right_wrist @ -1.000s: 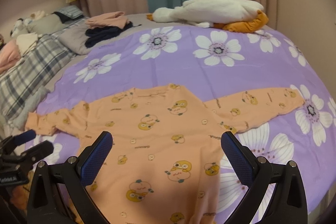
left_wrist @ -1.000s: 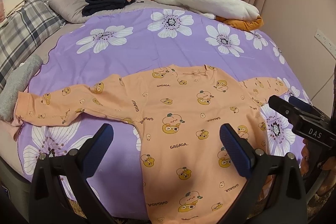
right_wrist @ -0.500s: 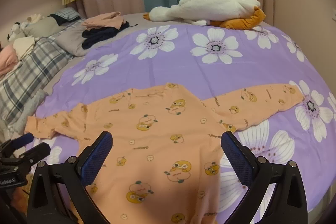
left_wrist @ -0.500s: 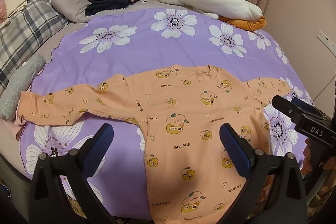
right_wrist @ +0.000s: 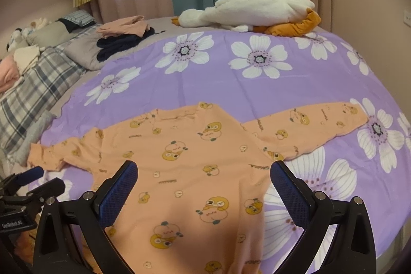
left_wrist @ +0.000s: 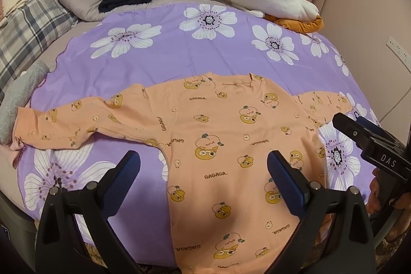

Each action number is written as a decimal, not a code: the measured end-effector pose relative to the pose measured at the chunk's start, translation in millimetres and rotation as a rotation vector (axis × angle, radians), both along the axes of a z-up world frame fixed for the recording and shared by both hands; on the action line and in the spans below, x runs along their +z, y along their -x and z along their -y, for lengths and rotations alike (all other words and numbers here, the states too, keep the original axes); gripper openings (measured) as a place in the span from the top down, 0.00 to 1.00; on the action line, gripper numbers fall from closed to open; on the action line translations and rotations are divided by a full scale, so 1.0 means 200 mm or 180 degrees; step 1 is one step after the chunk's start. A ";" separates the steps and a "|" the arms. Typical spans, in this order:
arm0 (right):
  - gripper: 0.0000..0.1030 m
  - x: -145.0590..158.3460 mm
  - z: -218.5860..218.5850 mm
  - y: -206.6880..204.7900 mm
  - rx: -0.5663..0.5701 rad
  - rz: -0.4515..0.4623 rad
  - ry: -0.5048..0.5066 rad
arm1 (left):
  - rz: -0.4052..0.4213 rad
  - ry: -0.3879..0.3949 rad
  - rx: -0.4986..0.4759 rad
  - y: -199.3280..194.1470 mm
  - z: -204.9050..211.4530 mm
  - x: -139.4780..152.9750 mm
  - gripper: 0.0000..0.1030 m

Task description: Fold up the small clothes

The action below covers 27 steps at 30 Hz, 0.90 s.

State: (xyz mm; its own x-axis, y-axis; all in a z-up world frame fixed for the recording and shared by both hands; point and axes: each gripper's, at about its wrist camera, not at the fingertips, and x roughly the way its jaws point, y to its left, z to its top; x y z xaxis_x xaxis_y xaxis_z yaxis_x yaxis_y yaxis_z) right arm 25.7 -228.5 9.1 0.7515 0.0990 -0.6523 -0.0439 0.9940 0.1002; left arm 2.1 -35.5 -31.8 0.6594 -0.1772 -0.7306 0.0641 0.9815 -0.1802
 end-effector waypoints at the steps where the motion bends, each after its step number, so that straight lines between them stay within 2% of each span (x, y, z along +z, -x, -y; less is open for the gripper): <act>1: 0.01 0.00 0.00 0.00 0.0001 0.0006 -0.0008 | -0.0012 -0.0003 -0.0004 0.00 0.00 0.00 0.04; 18: 0.01 0.00 0.04 0.01 -0.0089 -0.0026 -0.0028 | -0.0092 -0.0011 -0.0002 -0.01 0.03 -0.02 0.05; 24: 0.01 -0.01 0.05 0.00 -0.0018 -0.0101 -0.0197 | -0.0099 -0.0008 0.0005 -0.01 0.02 -0.03 0.05; 27: 0.01 -0.01 0.05 0.01 -0.0030 -0.0093 -0.0177 | -0.0107 -0.0002 0.0000 -0.01 0.02 -0.04 0.05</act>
State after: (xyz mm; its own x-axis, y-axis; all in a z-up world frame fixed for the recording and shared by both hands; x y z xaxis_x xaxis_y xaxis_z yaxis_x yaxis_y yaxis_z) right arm 24.7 -237.8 7.0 0.7332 0.1288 -0.6677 -0.0308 0.9872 0.1565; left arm 4.5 -39.8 -38.9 0.6344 -0.1766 -0.7525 0.0579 0.9817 -0.1816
